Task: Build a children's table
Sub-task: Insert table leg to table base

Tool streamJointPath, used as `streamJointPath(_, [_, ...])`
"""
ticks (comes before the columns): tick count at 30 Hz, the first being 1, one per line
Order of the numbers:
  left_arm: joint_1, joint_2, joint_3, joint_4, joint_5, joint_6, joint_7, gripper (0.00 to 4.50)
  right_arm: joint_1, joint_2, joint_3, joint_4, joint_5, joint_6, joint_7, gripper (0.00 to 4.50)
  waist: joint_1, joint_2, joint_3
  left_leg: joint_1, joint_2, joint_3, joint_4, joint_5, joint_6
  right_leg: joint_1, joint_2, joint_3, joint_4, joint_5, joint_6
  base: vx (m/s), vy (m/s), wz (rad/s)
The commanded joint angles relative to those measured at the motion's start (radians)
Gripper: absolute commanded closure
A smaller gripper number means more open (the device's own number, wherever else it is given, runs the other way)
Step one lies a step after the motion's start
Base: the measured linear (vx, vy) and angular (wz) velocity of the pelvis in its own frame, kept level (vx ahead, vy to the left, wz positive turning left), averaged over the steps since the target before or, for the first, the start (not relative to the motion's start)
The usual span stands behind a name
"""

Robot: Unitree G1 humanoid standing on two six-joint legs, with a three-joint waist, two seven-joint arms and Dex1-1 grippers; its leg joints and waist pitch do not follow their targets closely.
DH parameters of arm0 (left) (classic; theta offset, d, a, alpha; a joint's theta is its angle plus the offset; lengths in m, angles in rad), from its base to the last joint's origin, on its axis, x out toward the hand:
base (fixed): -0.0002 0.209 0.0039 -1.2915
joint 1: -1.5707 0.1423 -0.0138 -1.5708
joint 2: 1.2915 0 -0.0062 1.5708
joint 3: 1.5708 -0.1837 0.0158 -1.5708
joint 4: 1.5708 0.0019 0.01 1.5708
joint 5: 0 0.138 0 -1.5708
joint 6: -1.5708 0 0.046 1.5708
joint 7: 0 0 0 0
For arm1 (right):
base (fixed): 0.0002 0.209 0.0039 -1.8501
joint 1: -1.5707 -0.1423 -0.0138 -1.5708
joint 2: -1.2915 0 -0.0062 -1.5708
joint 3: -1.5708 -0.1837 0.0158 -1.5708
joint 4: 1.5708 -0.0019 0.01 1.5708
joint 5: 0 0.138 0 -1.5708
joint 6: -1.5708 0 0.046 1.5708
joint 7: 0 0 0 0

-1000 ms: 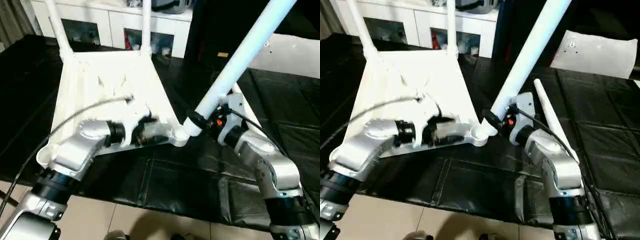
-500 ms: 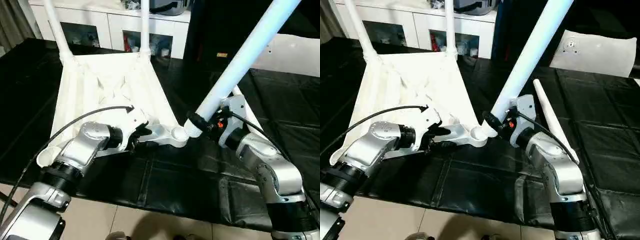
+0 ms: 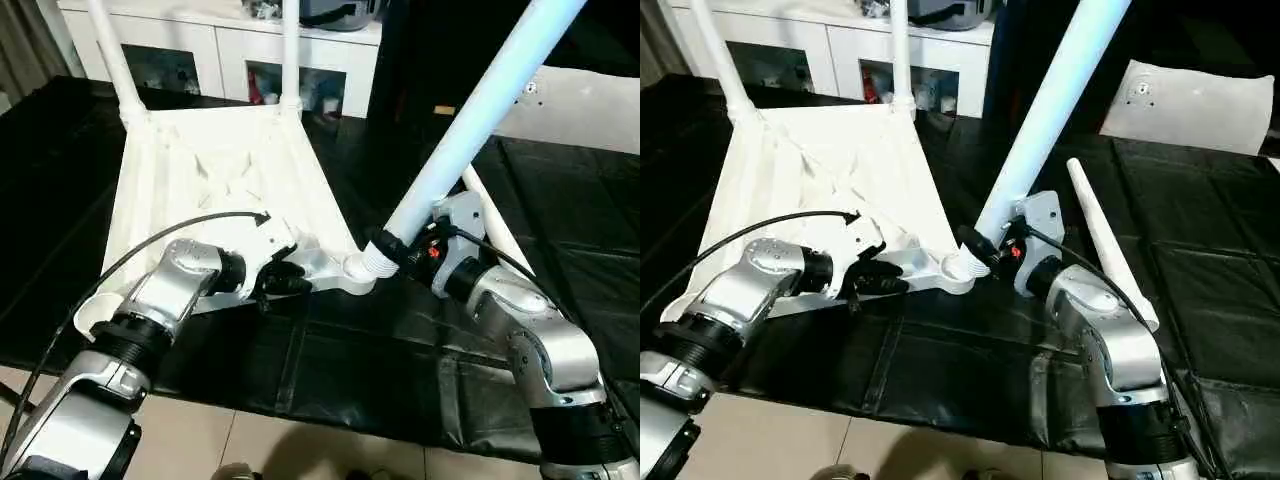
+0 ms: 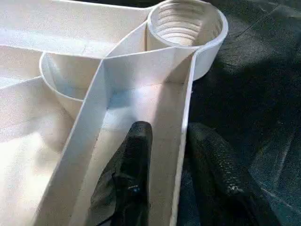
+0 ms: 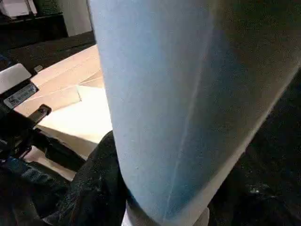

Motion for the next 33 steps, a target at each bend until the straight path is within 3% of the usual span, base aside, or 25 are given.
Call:
streamJointPath(1, [-0.021,-0.004,-0.012,0.020,0.020,-0.007,-0.011,3.52,-0.001,-0.004,-0.005,-0.013,-0.003,-0.005,0.004,2.59,0.002,0.011,-0.081,0.001,0.050,-0.017,-0.068,-0.147,0.023,0.066,-0.089,0.065,-0.084,-0.359,-0.080,0.000,0.000,0.00])
streamJointPath(10, [-0.034,-0.003,-0.024,0.040,0.049,-0.015,-0.040,4.32,-0.004,-0.009,0.003,-0.008,-0.002,-0.005,0.009,2.59,0.002,0.008,-0.080,0.001,0.051,-0.018,-0.069,-0.148,0.024,0.065,-0.090,0.065,-0.087,-0.376,-0.072,0.000,0.000,0.00])
streamJointPath(17, [-0.017,0.002,-0.013,0.022,0.037,-0.099,-0.125,4.50,-0.024,-0.015,0.040,0.027,-0.023,-0.025,0.043,2.59,0.000,0.003,-0.083,-0.004,0.050,-0.016,-0.067,-0.114,0.037,0.067,-0.092,0.067,-0.079,-0.324,-0.091,0.000,0.000,0.00])
streamJointPath(19, [0.003,0.012,-0.012,-0.005,0.019,-0.132,-0.176,4.50,-0.034,-0.018,0.057,0.045,-0.038,-0.042,0.052,2.59,0.001,0.006,-0.083,-0.001,0.053,-0.016,-0.068,-0.113,0.035,0.065,-0.092,0.068,-0.078,-0.322,-0.097,0.000,0.000,0.00])
streamJointPath(21, [0.040,0.042,-0.020,-0.057,0.008,-0.151,-0.228,4.50,-0.055,-0.015,0.095,0.090,-0.073,-0.092,0.073,2.59,-0.001,-0.004,-0.083,-0.002,0.055,-0.014,-0.069,-0.107,0.035,0.065,-0.091,0.069,-0.075,-0.306,-0.105,0.000,0.000,0.00])
streamJointPath(22, [0.046,0.047,-0.021,-0.063,0.010,-0.151,-0.229,4.50,-0.060,-0.012,0.101,0.100,-0.076,-0.099,0.077,2.59,0.000,0.001,-0.083,-0.001,0.059,-0.018,-0.070,-0.110,0.029,0.064,-0.096,0.069,-0.067,-0.300,-0.114,0.000,0.000,0.00])
streamJointPath(23, [0.049,0.050,-0.020,-0.065,0.013,-0.157,-0.226,4.50,-0.062,-0.009,0.104,0.106,-0.075,-0.102,0.083,2.59,-0.002,-0.002,-0.079,0.001,0.056,-0.014,-0.070,-0.126,0.032,0.062,-0.094,0.070,-0.074,-0.325,-0.114,0.000,0.000,0.00])
streamJointPath(24, [0.052,0.051,-0.019,-0.065,0.014,-0.165,-0.226,4.50,-0.062,-0.008,0.106,0.110,-0.075,-0.104,0.087,2.59,0.000,0.002,-0.078,0.004,0.057,-0.013,-0.070,-0.130,0.032,0.060,-0.094,0.071,-0.076,-0.338,-0.112,0.000,0.000,0.00])
streamJointPath(26, [0.059,0.055,-0.008,-0.063,0.017,-0.172,-0.219,4.50,-0.067,-0.005,0.118,0.138,-0.089,-0.122,0.093,2.59,0.002,-0.005,-0.077,0.004,0.058,-0.013,-0.072,-0.139,0.031,0.059,-0.094,0.071,-0.077,-0.354,-0.104,0.000,0.000,0.00])
streamJointPath(27, [0.063,0.057,-0.004,-0.062,0.018,-0.177,-0.216,4.50,-0.070,-0.004,0.123,0.150,-0.092,-0.125,0.097,2.59,0.003,-0.002,-0.077,0.004,0.058,-0.014,-0.072,-0.144,0.028,0.060,-0.095,0.070,-0.078,-0.368,-0.099,0.000,0.000,0.00])
streamJointPath(33, [0.119,0.078,0.028,-0.083,0.059,-0.275,-0.138,4.50,-0.057,-0.008,0.151,0.149,-0.085,-0.106,0.142,2.59,-0.002,-0.010,-0.074,-0.001,0.056,-0.015,-0.072,-0.151,0.029,0.061,-0.097,0.069,-0.086,-0.435,-0.056,0.000,0.000,0.00])
